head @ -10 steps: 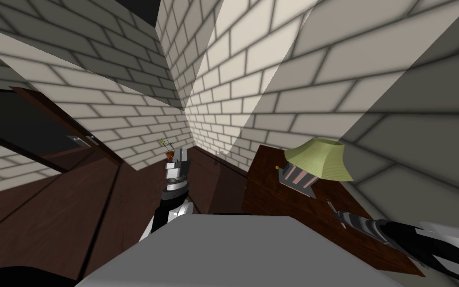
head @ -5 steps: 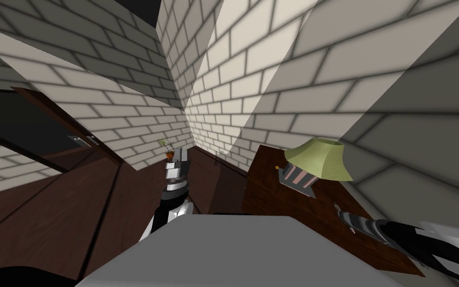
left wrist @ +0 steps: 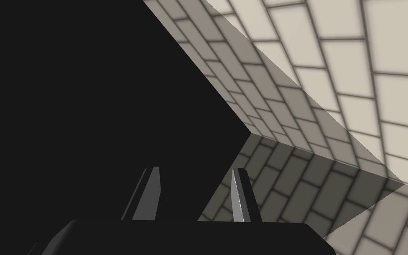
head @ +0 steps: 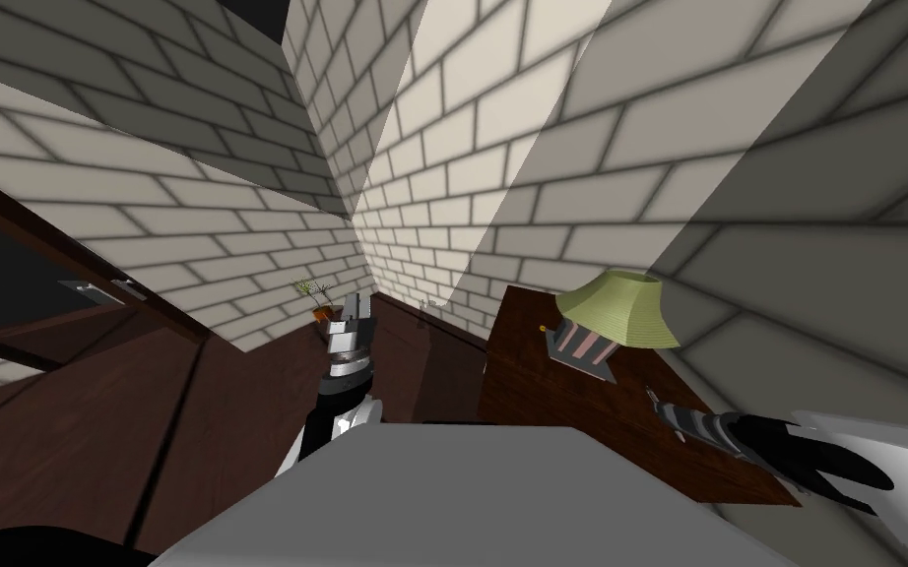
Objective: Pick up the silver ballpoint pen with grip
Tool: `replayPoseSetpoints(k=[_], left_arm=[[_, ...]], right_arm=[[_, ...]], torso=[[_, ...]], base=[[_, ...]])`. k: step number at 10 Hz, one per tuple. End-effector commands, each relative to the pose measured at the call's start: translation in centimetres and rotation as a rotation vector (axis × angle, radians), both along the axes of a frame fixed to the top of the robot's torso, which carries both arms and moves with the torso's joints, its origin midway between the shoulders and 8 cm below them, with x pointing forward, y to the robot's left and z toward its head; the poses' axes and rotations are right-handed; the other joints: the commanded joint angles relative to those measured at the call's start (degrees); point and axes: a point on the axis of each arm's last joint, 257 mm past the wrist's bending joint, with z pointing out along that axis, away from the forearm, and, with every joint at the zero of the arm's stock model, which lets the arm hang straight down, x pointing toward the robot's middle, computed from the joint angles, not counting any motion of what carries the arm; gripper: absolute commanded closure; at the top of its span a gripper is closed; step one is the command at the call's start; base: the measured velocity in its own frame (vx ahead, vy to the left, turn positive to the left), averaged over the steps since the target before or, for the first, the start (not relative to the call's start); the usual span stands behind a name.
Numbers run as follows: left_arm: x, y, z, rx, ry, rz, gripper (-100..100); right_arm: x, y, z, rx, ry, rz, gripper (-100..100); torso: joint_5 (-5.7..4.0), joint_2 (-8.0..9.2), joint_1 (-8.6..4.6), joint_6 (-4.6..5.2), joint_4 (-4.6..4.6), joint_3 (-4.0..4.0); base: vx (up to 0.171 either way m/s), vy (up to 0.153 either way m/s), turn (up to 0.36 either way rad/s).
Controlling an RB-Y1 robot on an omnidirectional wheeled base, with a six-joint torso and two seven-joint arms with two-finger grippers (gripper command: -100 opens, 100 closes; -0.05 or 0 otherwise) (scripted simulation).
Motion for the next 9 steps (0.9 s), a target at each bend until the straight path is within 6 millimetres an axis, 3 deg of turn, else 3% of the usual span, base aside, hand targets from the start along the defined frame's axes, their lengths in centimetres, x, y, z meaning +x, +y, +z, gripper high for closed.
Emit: replayPoseSetpoints(k=[1,7,8,9], left_arm=[[0.0,0.0,0.0,0.000,0.000,0.000,0],[0.0,0.0,0.0,0.000,0.000,0.000,0],[0.0,0.0,0.0,0.000,0.000,0.000,0],[0.0,0.0,0.0,0.000,0.000,0.000,0]], right_arm=[[1.1,0.4,0.4,0.002,-0.001,0.029,100],[4.2,1.5,1.1,0.005,0.000,0.100,100],[3.8,1.5,1.0,0.001,0.001,0.094,100],[3.9,1.5,1.0,0.002,0.001,0.093,0]], torso=[[0.00,0.00,0.00,0.00,0.00,0.00],[-0.08,0.08,-0.17,-0.03,0.01,0.04],[-0.09,0.07,-0.16,-0.05,0.01,0.04],[-0.10,0.09,-0.17,-0.07,0.01,0.05]], base=[[0.023,0.014,-0.175],[0.014,0.003,-0.125],[0.009,0.007,-0.029],[0.000,0.000,0.000]])
